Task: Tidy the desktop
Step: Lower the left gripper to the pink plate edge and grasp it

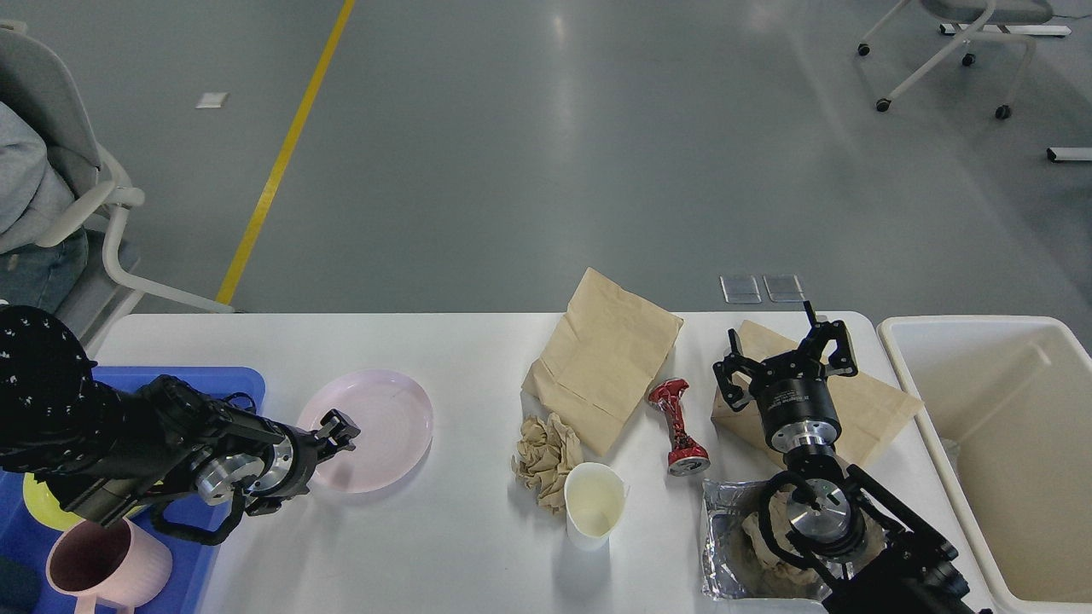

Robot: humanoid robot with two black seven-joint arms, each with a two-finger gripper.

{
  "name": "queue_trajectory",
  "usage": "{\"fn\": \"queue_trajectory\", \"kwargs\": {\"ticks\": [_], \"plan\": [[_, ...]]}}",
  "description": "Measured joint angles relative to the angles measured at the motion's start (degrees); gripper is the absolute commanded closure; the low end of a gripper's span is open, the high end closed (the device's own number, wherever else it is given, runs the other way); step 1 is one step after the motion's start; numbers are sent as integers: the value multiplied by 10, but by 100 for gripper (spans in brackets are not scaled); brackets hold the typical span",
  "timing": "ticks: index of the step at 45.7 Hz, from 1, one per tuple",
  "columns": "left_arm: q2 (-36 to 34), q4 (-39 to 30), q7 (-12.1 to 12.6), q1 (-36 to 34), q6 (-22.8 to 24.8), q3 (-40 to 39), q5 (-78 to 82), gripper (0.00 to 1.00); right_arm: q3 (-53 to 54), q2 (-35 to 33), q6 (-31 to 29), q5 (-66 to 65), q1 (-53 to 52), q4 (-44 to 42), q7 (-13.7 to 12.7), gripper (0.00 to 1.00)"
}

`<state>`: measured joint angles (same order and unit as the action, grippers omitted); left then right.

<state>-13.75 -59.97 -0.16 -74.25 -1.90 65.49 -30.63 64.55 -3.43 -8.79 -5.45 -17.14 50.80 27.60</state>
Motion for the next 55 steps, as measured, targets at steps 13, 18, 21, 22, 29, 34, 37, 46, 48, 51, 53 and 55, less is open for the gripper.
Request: {"fn": "queue_trajectory", "kwargs": {"ticks": [13,18,21,22,29,34,37,46,48,51,53,55], "plan": [[-7,2,-1,6,7,-2,0,54,0,0,0,0,0,0,0,0],[-10,3,-2,7,8,-2,-4,61,0,0,0,0,0,0,0,0],[-11,3,-2,8,8,-3,-5,62,0,0,0,0,0,0,0,0],[-11,3,-2,8,8,-4,-6,62,0,0,0,0,0,0,0,0],[-11,3,0,10,8,-9,-6,63,0,0,0,0,0,0,0,0],[-11,3,0,12,8,-11,-6,68,0,0,0,0,0,0,0,0],[-11,3,0,13,8,-11,-7,69,0,0,0,0,0,0,0,0],[-12,3,0,14,8,-16,-15,74,0,0,0,0,0,0,0,0],[-12,3,0,14,9,-16,-22,75,0,0,0,0,0,0,0,0],[-12,3,0,15,14,-16,-32,76,0,0,0,0,0,0,0,0],[-12,3,0,15,18,-16,-36,76,0,0,0,0,0,0,0,0],[-12,3,0,15,20,-16,-38,77,0,0,0,0,0,0,0,0]]}}
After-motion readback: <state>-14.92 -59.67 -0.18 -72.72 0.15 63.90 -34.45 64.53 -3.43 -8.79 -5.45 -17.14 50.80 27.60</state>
